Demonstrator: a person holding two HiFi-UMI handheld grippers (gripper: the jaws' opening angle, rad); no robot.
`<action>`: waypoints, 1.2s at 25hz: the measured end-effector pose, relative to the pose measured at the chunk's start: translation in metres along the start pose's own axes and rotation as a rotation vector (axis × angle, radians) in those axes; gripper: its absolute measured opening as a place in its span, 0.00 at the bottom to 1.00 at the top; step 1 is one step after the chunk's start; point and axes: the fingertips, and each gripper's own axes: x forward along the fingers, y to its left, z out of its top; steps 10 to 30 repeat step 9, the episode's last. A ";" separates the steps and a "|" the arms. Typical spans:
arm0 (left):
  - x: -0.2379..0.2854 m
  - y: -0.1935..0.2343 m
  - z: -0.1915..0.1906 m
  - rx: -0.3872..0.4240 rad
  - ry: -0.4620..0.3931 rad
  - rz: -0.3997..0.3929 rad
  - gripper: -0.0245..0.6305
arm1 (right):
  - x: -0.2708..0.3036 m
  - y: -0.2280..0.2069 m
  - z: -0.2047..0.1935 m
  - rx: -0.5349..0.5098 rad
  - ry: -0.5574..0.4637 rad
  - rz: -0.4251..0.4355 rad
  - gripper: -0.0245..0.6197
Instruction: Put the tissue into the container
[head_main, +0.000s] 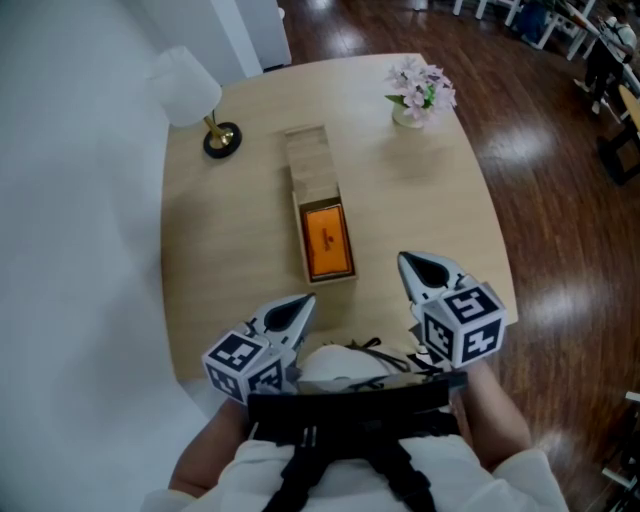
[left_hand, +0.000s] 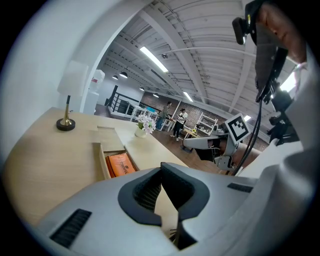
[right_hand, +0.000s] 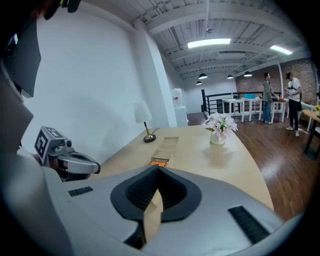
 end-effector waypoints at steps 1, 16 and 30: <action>0.000 0.000 0.000 0.002 0.000 0.001 0.04 | 0.002 0.001 -0.002 -0.007 0.007 0.001 0.04; 0.001 0.000 0.000 0.008 0.004 0.001 0.04 | 0.009 0.005 -0.004 -0.034 0.032 0.015 0.04; 0.001 0.000 0.000 0.008 0.004 0.001 0.04 | 0.009 0.005 -0.004 -0.034 0.032 0.015 0.04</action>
